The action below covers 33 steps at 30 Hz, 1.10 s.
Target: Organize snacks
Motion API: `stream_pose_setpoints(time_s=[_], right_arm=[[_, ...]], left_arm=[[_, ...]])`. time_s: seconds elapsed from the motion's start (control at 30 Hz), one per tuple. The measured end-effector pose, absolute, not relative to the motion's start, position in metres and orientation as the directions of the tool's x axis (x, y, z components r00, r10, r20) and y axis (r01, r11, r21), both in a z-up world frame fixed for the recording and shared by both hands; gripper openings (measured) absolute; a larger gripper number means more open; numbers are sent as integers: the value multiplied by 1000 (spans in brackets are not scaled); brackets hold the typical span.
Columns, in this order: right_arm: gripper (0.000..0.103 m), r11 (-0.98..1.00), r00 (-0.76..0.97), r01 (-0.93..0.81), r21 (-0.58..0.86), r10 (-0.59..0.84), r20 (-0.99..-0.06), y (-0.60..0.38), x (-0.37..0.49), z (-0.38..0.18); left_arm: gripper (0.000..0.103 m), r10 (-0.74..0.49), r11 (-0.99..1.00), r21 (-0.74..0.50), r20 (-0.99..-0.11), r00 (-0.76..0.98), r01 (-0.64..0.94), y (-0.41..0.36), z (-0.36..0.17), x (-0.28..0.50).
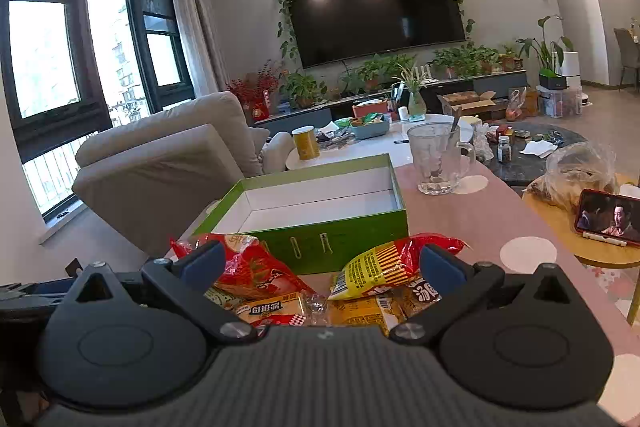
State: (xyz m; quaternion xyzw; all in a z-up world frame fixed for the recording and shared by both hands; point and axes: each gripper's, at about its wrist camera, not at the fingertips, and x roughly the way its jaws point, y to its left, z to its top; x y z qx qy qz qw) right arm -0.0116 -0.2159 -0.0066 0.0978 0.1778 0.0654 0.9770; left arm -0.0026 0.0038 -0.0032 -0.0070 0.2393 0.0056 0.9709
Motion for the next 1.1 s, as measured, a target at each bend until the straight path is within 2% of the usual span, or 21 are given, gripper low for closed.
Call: stream_pose_setpoints(time_s=[0.13,0.4,1.1], right_arm=[[77,970,922,-106,219,178,-343,-215,-10,-7],[77,974,921,-119,193,181,-345,-212,-8,-8],[77,977,920,-124,172,178,-350,-207,-8,-9]], left_arm=[[102,-18,1000,-27,-502,865,5,3,-4,1],[102,-1,999,39,-531,847,25,-1,-7,5],[102,-4,999,41,-504,864,28,2,-4,2]])
